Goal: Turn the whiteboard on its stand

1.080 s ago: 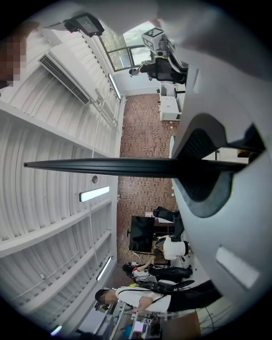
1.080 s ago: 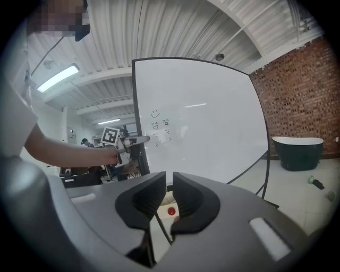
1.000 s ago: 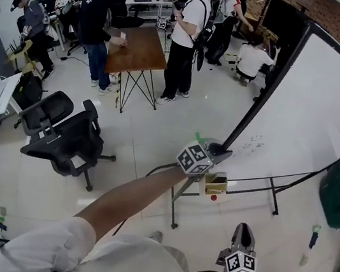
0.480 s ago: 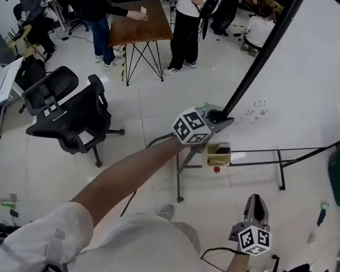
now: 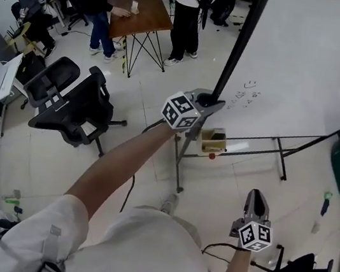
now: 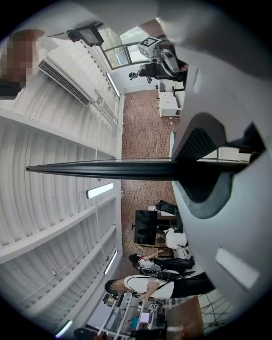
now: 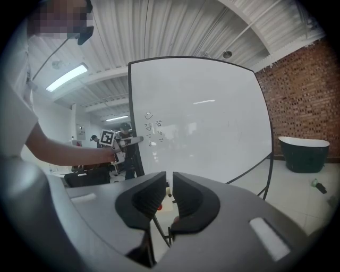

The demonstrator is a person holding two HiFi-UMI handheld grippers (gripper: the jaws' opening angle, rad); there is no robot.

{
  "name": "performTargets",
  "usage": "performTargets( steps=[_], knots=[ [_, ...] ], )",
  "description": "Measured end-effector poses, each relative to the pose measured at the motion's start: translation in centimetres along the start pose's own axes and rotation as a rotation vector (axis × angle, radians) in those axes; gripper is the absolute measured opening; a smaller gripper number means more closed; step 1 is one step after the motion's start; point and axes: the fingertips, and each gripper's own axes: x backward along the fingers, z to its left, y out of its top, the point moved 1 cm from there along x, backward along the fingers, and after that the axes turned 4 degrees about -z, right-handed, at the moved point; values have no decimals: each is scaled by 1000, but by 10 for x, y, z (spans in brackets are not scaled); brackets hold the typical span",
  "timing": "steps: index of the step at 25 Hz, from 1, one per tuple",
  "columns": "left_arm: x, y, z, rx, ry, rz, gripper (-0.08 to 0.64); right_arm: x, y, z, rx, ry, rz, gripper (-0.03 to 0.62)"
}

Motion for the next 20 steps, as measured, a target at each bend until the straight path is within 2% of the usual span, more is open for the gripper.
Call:
performTargets(
  steps=[8,17,20],
  knots=[
    [18,3,3,-4,27,-1,84,68,2,-1,-5,-25,-11,44],
    [98,-23,15,-45,55,-32,91,124,-49,67,51,-49,-45,44],
    [92,-13,15,-45,63,-28,92,128,-35,67,54,-37,-52,44]
  ],
)
